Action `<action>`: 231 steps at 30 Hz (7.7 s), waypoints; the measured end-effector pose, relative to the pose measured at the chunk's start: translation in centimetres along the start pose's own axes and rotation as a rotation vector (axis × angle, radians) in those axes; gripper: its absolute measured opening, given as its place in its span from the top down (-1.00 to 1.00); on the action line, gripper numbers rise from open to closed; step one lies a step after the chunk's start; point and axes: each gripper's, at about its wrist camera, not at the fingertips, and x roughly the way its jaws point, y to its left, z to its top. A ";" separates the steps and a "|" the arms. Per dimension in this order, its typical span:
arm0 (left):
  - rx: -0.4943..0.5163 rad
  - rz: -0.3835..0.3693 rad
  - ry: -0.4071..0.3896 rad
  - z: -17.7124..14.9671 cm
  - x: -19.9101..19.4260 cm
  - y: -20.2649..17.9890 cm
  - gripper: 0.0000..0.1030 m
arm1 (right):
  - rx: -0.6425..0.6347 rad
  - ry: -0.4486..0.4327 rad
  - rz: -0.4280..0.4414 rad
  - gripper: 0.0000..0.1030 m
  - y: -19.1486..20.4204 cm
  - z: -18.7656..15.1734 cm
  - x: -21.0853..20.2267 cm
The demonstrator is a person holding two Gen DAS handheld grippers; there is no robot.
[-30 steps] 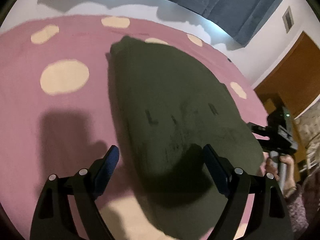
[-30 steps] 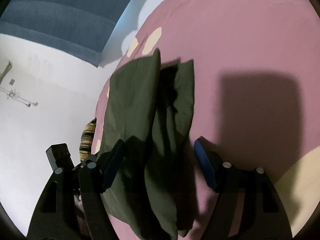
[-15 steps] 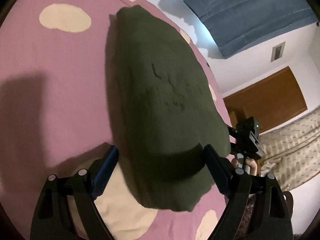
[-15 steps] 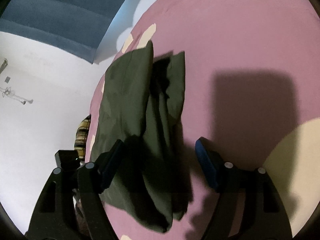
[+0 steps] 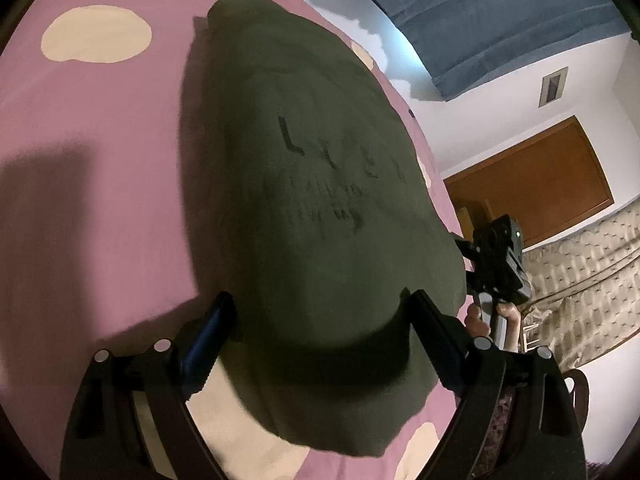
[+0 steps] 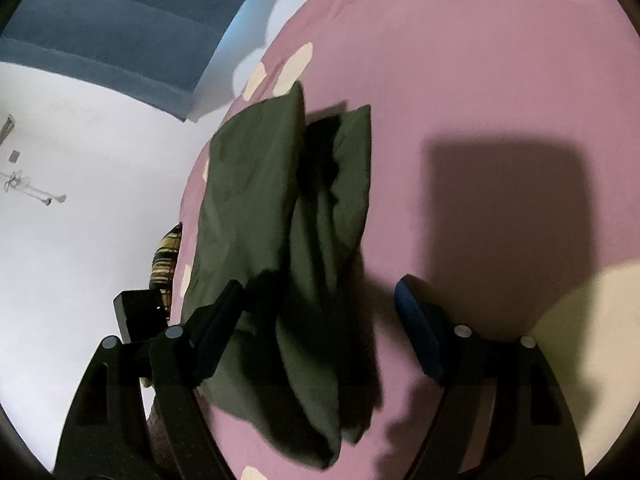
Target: Fold small clothes
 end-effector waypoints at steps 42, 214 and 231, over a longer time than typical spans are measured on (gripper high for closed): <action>0.125 0.197 -0.022 2.8 0.8 -0.1 -0.33 | -0.100 0.159 0.177 0.34 0.5 0.4 3.1; 0.244 0.847 -0.489 -12.3 -12.4 -2.7 -0.67 | -0.486 -0.245 -0.471 -0.81 10.1 -18.8 2.1; 0.237 0.849 -0.475 -12.3 -12.2 -2.5 -0.67 | -0.482 -0.245 -0.476 -0.81 10.1 -18.9 2.1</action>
